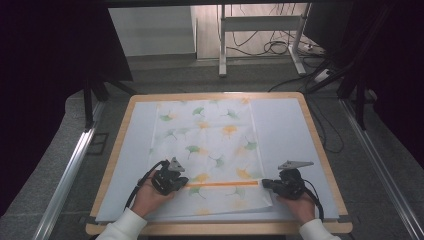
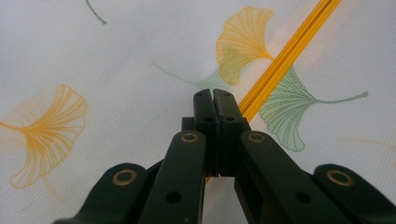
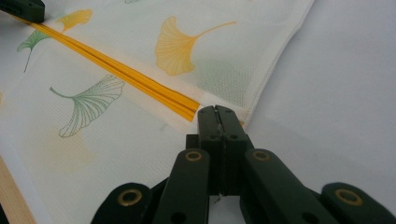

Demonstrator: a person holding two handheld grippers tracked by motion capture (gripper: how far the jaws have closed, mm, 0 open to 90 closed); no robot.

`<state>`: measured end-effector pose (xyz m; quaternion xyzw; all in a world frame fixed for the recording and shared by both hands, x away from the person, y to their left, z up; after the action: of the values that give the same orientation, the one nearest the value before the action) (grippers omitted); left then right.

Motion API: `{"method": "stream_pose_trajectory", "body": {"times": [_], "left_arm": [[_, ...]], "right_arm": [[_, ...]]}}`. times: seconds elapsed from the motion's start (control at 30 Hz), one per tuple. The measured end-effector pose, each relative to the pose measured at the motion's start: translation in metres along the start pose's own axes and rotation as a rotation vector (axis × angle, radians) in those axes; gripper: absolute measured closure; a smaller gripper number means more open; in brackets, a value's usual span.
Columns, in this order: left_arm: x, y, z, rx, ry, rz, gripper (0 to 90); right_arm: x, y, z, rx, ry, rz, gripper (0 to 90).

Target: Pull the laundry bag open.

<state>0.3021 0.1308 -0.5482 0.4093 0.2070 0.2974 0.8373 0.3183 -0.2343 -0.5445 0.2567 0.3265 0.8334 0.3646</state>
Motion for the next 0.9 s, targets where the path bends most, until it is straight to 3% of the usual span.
{"method": "stream_pose_trajectory", "body": {"times": [0.9], "left_arm": [[0.016,0.015,-0.02,0.007,0.047,0.034,90.0]], "right_arm": [[0.0,0.0,0.0,0.001,0.003,-0.001,89.8]]}}
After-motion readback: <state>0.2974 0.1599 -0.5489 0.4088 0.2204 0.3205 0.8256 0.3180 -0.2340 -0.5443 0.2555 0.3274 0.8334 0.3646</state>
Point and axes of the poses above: each handheld gripper's, and its own axes: y roughly backward along the jaws, z roughly out of its top, x roughly to its left, the point moved 3 cm from there along -y, roughly forward along the jaws, and after that the axes turned 4 degrees about -z, right-handed, at the moved point
